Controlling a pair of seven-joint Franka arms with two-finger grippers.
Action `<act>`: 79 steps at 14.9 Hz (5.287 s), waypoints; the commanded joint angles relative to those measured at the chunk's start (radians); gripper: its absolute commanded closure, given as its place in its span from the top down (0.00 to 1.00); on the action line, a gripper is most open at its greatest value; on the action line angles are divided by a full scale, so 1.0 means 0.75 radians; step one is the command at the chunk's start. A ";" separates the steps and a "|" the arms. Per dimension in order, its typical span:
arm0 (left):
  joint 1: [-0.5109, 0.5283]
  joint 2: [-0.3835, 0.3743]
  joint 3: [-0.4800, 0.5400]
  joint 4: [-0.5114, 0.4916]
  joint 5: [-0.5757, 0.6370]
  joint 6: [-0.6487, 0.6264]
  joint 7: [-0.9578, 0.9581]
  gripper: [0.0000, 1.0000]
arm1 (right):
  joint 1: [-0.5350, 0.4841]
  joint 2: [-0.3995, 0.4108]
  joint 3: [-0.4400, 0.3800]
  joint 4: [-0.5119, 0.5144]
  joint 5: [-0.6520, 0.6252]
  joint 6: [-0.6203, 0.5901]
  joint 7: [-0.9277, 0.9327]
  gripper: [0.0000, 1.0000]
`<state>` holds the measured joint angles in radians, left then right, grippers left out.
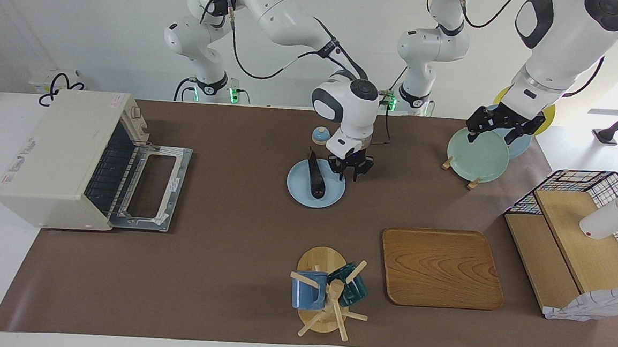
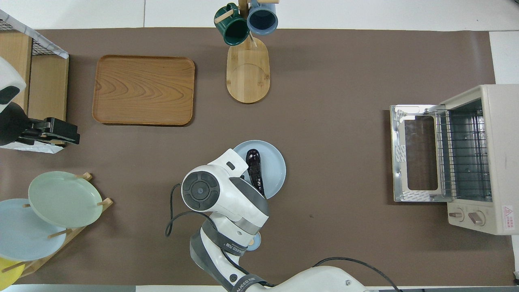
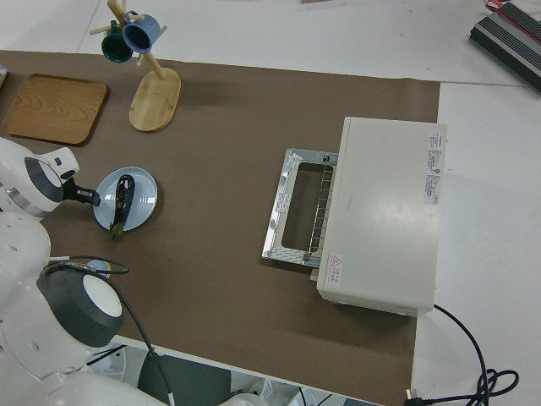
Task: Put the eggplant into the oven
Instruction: 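Move the right gripper to the plate and grasp the eggplant, then carry the eggplant into the open oven with the right gripper and release, then push the oven door shut with the right gripper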
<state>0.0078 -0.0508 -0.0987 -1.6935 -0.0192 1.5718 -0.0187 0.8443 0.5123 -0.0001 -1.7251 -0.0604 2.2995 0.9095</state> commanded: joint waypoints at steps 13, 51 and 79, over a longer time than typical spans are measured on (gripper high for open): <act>0.020 -0.012 -0.010 -0.002 0.030 -0.016 0.004 1.00 | -0.377 -0.333 -0.016 -0.024 -0.220 -0.612 -0.578 0.00; 0.020 -0.012 -0.010 -0.002 0.030 -0.014 0.004 1.00 | -0.958 -0.579 0.029 -0.563 -0.222 -0.183 -1.180 0.00; 0.020 -0.012 -0.010 -0.002 0.030 -0.016 0.004 1.00 | -1.077 -0.509 0.025 -0.327 -0.392 -0.476 -1.429 0.00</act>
<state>0.0097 -0.0508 -0.0972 -1.6936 -0.0192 1.5718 -0.0187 0.0843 0.1380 0.0339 -2.0645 -0.3098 2.0076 -0.0682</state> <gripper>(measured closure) 0.000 0.991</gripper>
